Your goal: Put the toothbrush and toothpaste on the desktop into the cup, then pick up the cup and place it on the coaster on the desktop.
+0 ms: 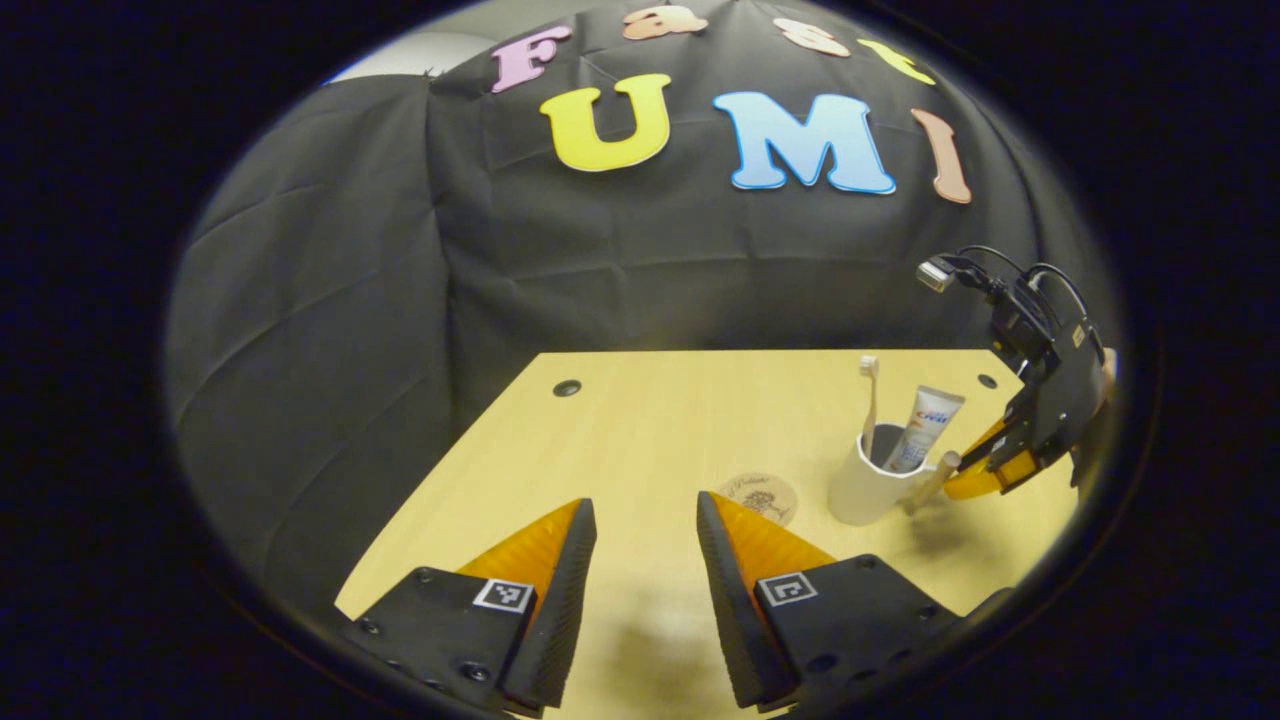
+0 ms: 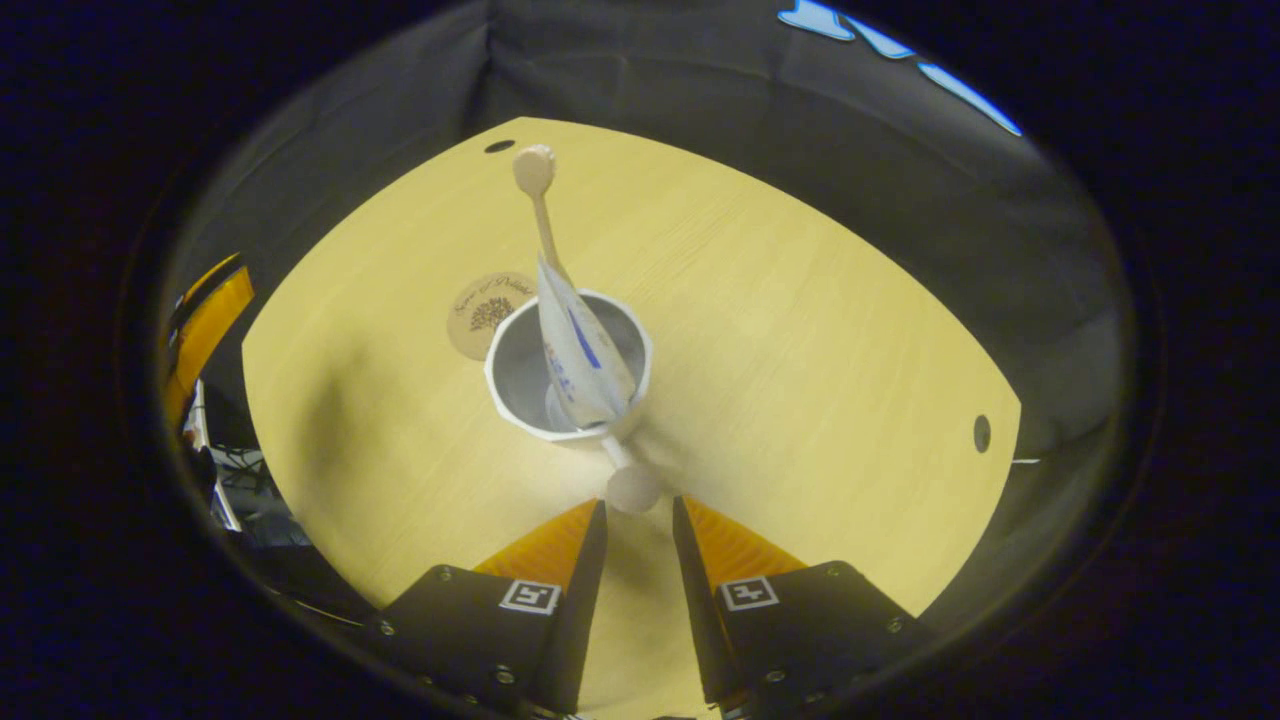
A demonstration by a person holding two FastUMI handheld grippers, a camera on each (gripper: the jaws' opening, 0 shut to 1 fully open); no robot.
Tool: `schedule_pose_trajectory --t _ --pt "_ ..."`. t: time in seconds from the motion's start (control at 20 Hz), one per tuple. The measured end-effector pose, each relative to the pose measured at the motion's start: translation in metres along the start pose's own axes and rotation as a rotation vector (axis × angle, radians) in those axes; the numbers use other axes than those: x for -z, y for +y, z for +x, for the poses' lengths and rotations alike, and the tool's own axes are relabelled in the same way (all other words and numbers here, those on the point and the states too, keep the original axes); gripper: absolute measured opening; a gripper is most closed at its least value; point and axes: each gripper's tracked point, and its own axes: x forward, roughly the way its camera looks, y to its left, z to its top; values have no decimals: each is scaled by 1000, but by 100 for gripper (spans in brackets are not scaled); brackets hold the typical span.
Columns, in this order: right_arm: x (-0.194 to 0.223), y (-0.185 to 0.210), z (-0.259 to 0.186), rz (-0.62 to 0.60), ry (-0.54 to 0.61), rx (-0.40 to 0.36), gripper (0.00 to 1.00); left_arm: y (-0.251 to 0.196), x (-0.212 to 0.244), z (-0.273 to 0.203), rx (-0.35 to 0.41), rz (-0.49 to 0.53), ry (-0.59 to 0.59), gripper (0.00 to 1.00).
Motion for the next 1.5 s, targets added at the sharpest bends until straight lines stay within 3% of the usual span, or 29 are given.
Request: schedule_pose_trajectory --t 0.2,0.25,0.5,0.55,0.65,0.7,0.8,0.85,1.05,1.1,1.5 --pt "-12 2 8 -59 33 -27 43 20 9 -1 -58 -29 27 63" --pt "-14 5 11 -73 42 -34 44 26 11 -2 -73 -35 34 67" --pt "-15 9 26 -114 84 -54 44 41 18 -2 -124 -55 56 67" --pt "-16 10 23 -110 91 -64 44 43 19 -3 -129 -55 58 71" --pt "-18 5 24 -108 91 -50 42 46 19 -4 -137 -56 62 71" --pt "-15 7 36 -101 91 -58 27 46 20 -3 -141 -57 65 63" --pt "-17 7 30 -91 88 -65 30 47 22 -2 -144 -62 73 67" --pt "-16 7 29 -94 86 -62 26 46 23 -1 -144 -63 76 71" --pt "-18 9 26 -73 55 -62 21 43 21 1 -138 -59 78 63" --pt "-18 9 27 -65 49 -62 21 43 21 1 -136 -59 77 67" --pt "-32 23 24 -5 -13 -71 21 53 29 -6 -147 -71 85 71"
